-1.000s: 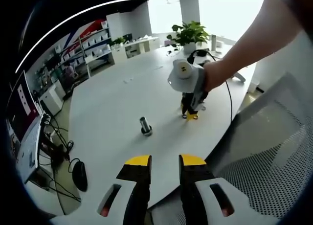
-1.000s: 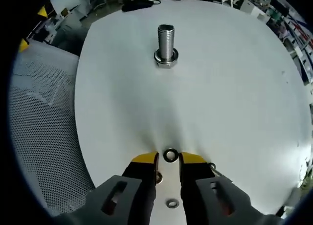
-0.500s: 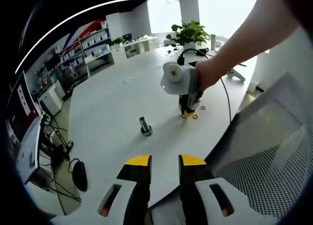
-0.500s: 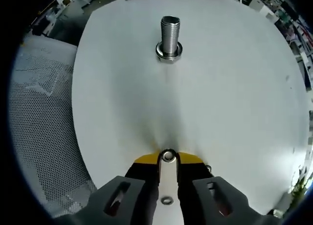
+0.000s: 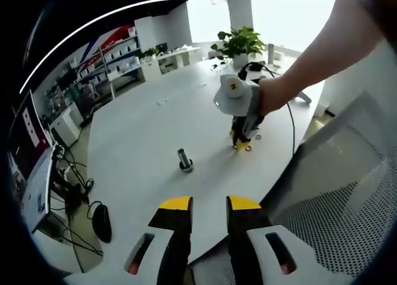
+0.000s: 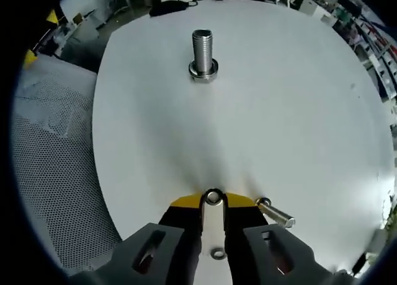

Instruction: Place the washer onto the threaded stud by aligning its center hole with the stud, sliding it down to the base, and recovering from edge contact or off-axis alignment until the washer reaches the visible bottom stop.

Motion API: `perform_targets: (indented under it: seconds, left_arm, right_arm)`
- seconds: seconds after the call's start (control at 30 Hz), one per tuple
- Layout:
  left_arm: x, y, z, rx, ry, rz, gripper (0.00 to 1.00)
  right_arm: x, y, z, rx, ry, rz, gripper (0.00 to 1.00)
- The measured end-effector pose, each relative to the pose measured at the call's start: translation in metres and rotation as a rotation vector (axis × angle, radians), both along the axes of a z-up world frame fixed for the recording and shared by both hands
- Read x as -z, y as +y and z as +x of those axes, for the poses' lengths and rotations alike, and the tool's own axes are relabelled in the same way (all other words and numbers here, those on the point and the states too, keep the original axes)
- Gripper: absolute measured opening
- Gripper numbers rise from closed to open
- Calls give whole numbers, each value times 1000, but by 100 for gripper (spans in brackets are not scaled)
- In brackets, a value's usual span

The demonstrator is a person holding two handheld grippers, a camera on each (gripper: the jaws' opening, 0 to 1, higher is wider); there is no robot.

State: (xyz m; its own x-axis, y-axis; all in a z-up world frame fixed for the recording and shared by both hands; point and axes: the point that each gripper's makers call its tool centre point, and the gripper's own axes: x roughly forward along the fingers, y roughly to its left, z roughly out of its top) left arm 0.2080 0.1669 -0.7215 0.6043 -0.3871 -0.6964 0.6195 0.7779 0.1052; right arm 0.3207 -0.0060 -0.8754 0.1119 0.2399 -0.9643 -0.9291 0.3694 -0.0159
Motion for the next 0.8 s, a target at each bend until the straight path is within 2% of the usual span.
perform_targets:
  seconds: [0.13, 0.4, 0.63, 0.8]
  left_arm:
    - [2, 0, -1, -2, 13, -4, 19]
    - [2, -1, -1, 5, 15, 1, 19]
    - [3, -2, -2, 14, 15, 8, 19]
    - [3, -5, -4, 29, 21, 6, 19]
  right_arm:
    - [-5, -7, -1, 36, 23, 22, 13]
    - [-18, -29, 8, 126, 4, 45, 13]
    - [-31, -40, 20, 164, -44, 68, 13]
    - [-46, -38, 25, 169, -75, 88, 13]
